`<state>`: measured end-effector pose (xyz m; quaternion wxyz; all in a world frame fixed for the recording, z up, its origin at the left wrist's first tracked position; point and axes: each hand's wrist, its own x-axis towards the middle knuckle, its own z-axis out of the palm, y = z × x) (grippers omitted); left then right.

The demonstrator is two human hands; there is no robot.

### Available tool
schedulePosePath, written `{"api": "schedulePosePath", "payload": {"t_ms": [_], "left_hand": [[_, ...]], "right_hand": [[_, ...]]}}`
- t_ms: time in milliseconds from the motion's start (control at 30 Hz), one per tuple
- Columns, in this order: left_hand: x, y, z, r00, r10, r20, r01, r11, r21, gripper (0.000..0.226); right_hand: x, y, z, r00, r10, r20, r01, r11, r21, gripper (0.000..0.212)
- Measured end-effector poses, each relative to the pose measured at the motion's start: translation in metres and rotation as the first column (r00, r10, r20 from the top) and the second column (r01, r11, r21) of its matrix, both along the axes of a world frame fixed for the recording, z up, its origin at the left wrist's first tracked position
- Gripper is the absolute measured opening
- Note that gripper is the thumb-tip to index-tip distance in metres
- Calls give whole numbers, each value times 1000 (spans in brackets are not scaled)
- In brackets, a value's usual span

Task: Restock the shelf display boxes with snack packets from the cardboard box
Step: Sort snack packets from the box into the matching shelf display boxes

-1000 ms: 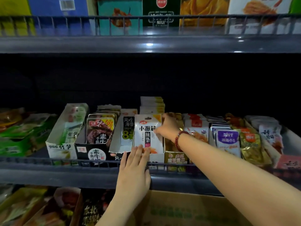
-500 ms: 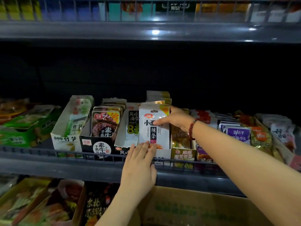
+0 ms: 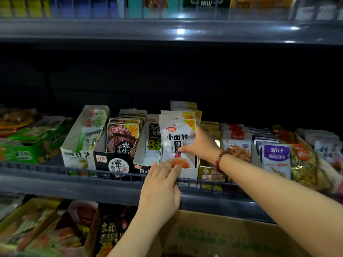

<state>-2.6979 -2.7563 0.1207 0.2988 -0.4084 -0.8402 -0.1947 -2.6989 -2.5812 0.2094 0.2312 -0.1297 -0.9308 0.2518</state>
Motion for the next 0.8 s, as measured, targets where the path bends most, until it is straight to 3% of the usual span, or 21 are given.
{"api": "schedulePosePath", "payload": {"t_ms": [133, 333, 400, 467, 533, 600, 667, 800], "left_hand": [[2, 0, 4, 1000, -11, 26, 11, 1000, 11, 50], [2, -1, 7, 1000, -22, 2, 22, 1000, 14, 47], [2, -1, 6, 1000, -13, 18, 12, 1000, 13, 48], [2, 0, 6, 999, -16, 31, 16, 1000, 10, 49], [2, 0, 6, 999, -22, 35, 22, 1000, 12, 49], [3, 0, 7, 999, -30, 45, 29, 999, 15, 49], [3, 0, 8, 998, -29, 51, 28, 999, 15, 49], [4, -1, 9, 997, -25, 68, 26, 1000, -5, 49]], "right_hand": [[-4, 2, -2, 998, -29, -52, 29, 1000, 5, 70], [-10, 7, 1, 998, -62, 7, 62, 998, 5, 62], [-11, 8, 3, 996, -87, 32, 86, 996, 34, 76], [-9, 8, 7, 993, -117, 22, 114, 989, 98, 108], [-8, 7, 9, 993, -119, -11, 119, 992, 34, 130], [-10, 8, 7, 991, -133, 23, 134, 988, -72, 118], [-9, 7, 8, 983, -139, 122, 148, 987, -70, 98], [-23, 31, -2, 993, -34, 112, 49, 990, -130, 88]]}}
